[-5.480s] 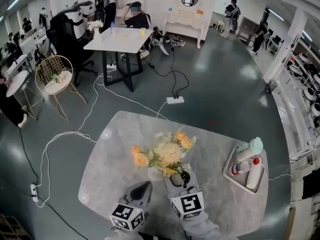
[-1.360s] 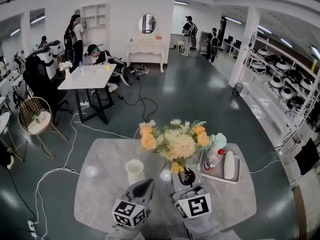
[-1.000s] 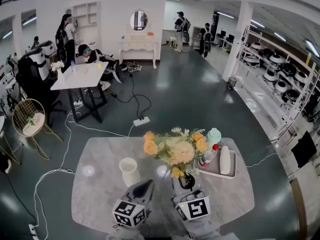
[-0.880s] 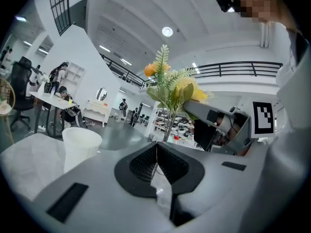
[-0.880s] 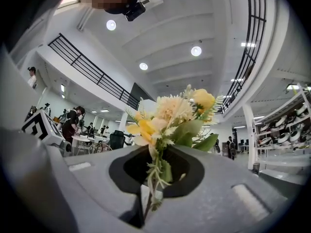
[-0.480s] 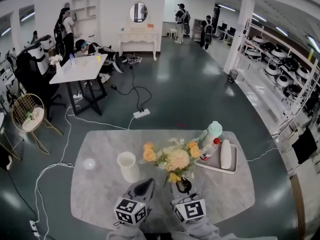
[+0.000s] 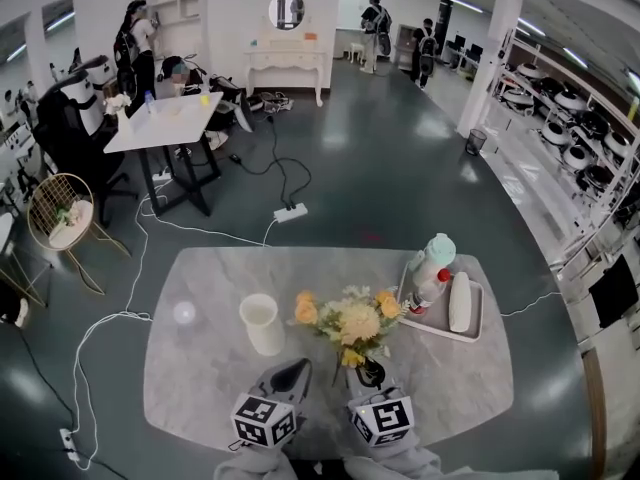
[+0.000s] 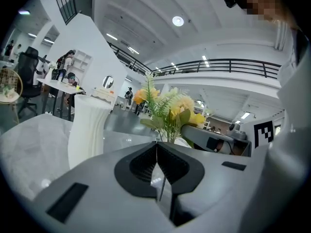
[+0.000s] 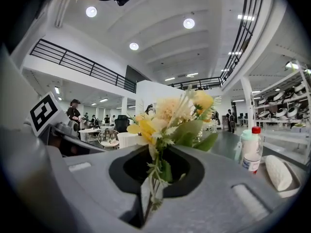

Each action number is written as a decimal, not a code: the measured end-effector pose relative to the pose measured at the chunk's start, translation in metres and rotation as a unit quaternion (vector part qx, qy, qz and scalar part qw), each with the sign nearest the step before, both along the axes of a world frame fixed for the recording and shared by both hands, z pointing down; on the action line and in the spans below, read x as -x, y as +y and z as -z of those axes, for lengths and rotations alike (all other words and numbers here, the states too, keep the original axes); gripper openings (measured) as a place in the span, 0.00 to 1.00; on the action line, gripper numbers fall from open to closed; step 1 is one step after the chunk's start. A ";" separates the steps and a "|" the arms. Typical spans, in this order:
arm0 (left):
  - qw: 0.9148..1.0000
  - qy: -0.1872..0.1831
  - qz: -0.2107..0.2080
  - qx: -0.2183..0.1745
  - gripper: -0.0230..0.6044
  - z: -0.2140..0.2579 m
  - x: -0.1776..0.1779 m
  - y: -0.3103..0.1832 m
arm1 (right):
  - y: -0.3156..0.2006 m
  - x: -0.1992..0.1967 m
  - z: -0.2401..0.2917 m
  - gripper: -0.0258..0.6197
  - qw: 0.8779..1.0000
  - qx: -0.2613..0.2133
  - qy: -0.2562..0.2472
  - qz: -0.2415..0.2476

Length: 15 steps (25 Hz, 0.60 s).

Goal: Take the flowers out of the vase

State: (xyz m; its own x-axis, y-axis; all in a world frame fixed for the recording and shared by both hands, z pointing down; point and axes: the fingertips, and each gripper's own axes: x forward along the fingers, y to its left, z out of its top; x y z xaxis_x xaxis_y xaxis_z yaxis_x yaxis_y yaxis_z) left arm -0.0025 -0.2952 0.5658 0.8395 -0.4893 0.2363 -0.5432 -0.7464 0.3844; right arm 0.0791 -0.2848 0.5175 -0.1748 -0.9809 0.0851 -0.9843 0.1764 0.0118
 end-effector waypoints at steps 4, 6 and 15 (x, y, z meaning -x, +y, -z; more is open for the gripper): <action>1.000 -0.001 0.003 0.007 0.04 -0.002 0.003 -0.001 | -0.002 0.006 0.000 0.10 1.000 0.003 -0.002 0.003; 1.000 -0.002 0.001 0.009 0.04 -0.003 0.003 0.001 | 0.000 0.008 -0.001 0.10 1.000 0.005 -0.001 0.005; 1.000 -0.003 0.000 0.012 0.04 -0.007 -0.001 0.000 | 0.000 0.009 -0.002 0.10 1.000 0.007 -0.005 0.009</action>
